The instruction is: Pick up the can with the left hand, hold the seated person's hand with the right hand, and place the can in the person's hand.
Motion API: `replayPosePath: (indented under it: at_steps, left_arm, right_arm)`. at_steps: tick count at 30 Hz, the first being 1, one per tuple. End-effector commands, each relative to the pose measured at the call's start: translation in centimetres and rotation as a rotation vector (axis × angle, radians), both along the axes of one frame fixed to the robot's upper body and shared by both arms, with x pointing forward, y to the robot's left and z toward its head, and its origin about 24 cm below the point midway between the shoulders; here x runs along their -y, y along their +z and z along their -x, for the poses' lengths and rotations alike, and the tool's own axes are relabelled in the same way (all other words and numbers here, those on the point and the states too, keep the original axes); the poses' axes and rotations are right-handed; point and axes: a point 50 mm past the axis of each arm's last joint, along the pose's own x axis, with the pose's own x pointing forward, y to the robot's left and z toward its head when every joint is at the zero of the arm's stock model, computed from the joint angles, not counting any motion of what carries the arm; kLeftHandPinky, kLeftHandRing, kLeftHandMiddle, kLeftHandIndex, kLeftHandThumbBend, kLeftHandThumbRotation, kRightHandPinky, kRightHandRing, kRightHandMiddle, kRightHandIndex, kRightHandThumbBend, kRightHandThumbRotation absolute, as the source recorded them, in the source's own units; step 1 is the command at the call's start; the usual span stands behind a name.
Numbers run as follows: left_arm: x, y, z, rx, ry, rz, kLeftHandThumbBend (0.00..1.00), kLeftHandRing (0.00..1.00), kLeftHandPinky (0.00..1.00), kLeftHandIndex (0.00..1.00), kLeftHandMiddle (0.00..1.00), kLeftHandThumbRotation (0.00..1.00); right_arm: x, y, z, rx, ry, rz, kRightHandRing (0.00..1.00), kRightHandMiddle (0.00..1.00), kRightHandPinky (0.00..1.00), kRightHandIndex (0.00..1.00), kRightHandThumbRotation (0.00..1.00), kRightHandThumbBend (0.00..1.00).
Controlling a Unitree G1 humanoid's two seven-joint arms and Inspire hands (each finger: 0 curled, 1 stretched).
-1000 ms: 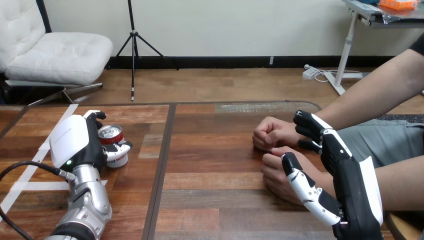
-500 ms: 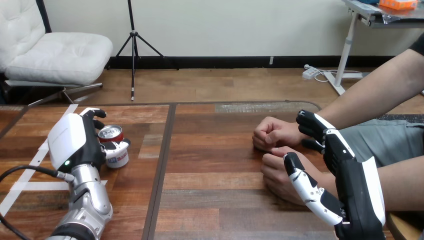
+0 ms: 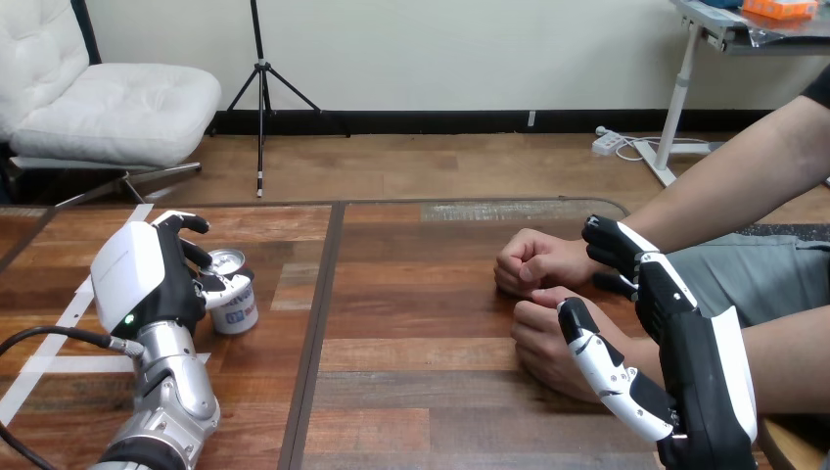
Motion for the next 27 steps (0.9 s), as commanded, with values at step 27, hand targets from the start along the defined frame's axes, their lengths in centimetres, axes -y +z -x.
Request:
replayPosePath:
  at_steps: [27]
  left_arm:
    - [0.77, 2.06, -1.49, 0.095, -0.043, 0.017, 0.69, 0.43, 0.41, 0.64, 0.45, 0.0]
  right_arm:
    - [-0.23, 2.15, -0.75, 0.125, 0.017, 0.024, 0.83, 0.84, 0.76, 0.83, 0.44, 0.47]
